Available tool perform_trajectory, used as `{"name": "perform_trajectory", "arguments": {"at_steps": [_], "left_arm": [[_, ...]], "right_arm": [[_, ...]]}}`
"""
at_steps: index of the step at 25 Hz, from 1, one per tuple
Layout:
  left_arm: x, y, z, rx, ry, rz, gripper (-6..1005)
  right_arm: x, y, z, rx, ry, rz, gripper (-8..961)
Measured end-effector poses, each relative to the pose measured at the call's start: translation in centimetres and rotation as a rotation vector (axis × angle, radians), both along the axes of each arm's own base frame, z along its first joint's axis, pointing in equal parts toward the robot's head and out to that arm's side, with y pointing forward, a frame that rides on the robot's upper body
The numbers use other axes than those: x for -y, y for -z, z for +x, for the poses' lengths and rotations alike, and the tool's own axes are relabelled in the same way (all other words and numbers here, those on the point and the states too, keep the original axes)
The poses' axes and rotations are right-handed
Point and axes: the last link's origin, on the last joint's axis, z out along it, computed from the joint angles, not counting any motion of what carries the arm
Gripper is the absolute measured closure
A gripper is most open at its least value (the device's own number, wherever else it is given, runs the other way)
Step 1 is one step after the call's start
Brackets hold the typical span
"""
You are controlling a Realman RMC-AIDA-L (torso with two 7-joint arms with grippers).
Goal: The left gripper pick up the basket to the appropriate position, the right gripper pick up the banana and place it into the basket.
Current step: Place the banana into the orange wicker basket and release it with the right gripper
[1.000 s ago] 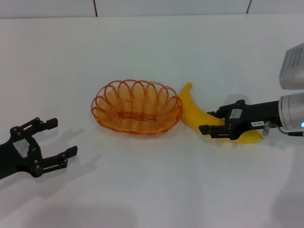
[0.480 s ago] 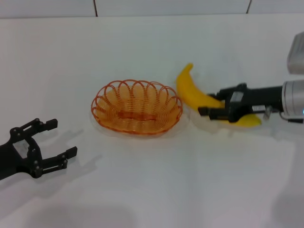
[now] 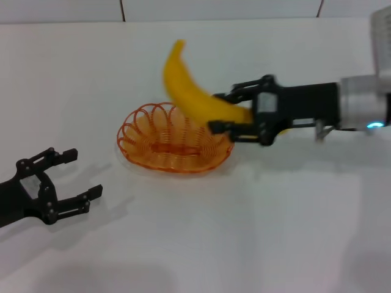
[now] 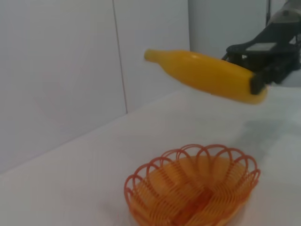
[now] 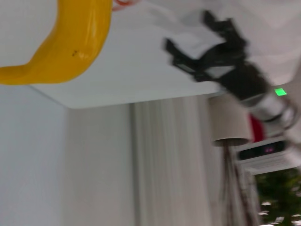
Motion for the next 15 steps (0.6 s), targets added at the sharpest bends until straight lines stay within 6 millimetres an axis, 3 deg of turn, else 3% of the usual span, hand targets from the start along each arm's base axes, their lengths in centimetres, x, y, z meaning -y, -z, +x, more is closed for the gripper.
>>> {"name": "perform_trajectory", "arguments": {"at_steps": [7, 15], "left_arm": [[-0.3, 0.0, 0.2, 0.001, 0.007, 0.002, 120], [-0.5, 0.0, 0.5, 0.007, 0.013, 0.004, 120]], "right_arm": [[-1.5, 4.2, -2.3, 0.061, -0.080, -0.017, 463], [-2.5, 5.4, -1.8, 0.111, -0.012, 0.018, 463]]}}
